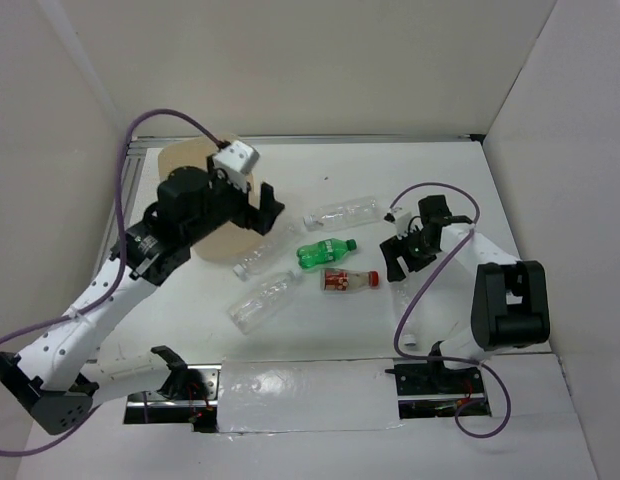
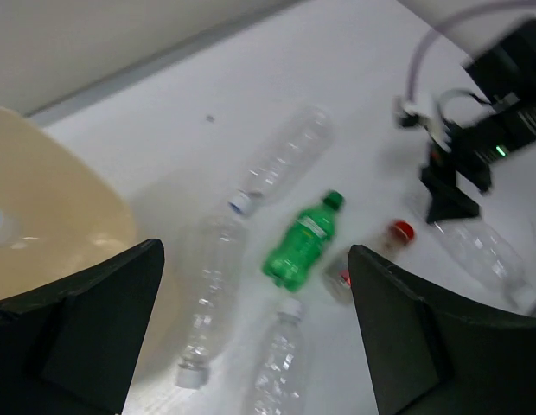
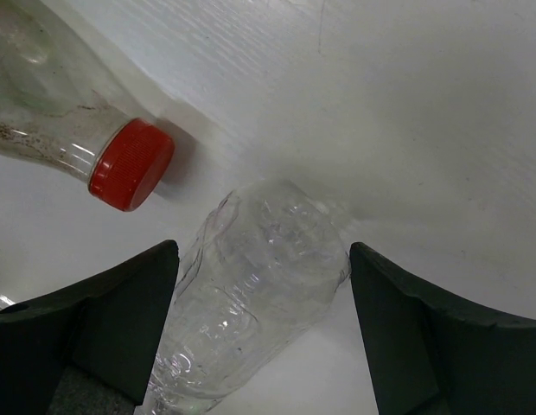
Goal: Put the plastic bottles in the bin
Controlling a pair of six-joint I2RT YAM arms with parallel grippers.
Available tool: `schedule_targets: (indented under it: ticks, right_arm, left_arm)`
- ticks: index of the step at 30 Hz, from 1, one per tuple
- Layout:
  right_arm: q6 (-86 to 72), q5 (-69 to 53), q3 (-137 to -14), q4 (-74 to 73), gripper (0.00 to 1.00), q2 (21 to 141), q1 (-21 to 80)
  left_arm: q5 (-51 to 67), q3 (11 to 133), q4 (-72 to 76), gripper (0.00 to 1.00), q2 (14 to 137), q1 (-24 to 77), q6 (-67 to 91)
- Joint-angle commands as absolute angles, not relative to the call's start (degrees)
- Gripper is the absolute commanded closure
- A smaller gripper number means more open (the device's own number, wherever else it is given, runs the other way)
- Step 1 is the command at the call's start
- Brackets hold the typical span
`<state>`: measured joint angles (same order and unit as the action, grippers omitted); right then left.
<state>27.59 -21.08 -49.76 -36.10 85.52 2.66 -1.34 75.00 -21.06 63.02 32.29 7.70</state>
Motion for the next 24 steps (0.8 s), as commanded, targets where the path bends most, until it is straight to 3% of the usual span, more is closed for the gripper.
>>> schedule_targets:
  ticks: [1,6,11,13,16,24]
  right_arm:
    - [28.4,-17.7,-52.5,-39.0,0.14,87.3,3.7]
    - [29.4,-16.3,-52.5,-41.0,0.21,89.5,3.7]
    - [29.4,-17.5,-53.2,-41.7,0.26,91.6,3.7]
    - [29.4,-18.1,-53.7,-41.7,0.44,92.2,3.7]
    - [30.6,-18.8,-54.4,-41.1,0.57,92.2,4.9]
    - [34.2,-23.9,-64.7,-43.3,0.63,89.4,3.6]
  left_arm:
    - [-0.5,70.3,-28.6,0.00,64.5,41.4,8.1]
    - [-8.3,65.4,-30.4,0.00,68.3,53.3,12.8]
    - [-11.6,61.8,-30.9,0.00,72.9,56.2,16.4]
    - [-12.8,60.4,-29.4,0.00,73.5,56.2,17.1]
    - [-14.1,59.9,-29.4,0.00,73.5,55.5,17.8]
    - [-14.4,58.1,-31.2,0.00,73.5,53.0,18.0]
